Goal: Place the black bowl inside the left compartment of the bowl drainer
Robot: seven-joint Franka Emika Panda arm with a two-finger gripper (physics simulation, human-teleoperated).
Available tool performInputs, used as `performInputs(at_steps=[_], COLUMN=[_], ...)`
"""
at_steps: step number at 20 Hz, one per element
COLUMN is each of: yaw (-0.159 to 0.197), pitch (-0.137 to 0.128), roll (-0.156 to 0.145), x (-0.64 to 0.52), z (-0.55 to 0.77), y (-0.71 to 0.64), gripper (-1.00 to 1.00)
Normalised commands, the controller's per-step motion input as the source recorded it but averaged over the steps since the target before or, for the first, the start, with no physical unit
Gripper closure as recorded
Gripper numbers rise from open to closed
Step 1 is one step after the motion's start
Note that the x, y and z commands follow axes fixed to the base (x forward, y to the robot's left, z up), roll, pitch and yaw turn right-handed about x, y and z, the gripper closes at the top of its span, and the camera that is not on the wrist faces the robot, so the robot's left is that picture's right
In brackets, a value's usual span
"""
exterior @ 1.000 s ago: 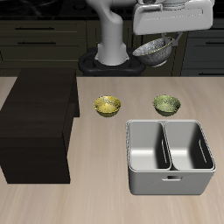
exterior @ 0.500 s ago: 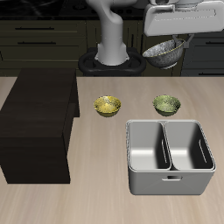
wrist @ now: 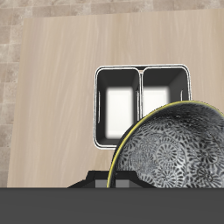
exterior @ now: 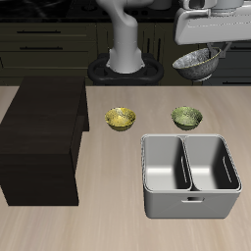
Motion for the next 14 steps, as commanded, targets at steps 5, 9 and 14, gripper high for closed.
performInputs(at_steps=[5,9,14], yaw=[0.012,-0.001,-0.002], pitch=[0.006,0.008,0.029], roll=[0.032,-0.017,-0.014], x=[0.04,0.14,0.14], z=[-0.06,-0.15,-0.27], y=[0.35,0.12,0.01], gripper=[1.0,1.0,1.0])
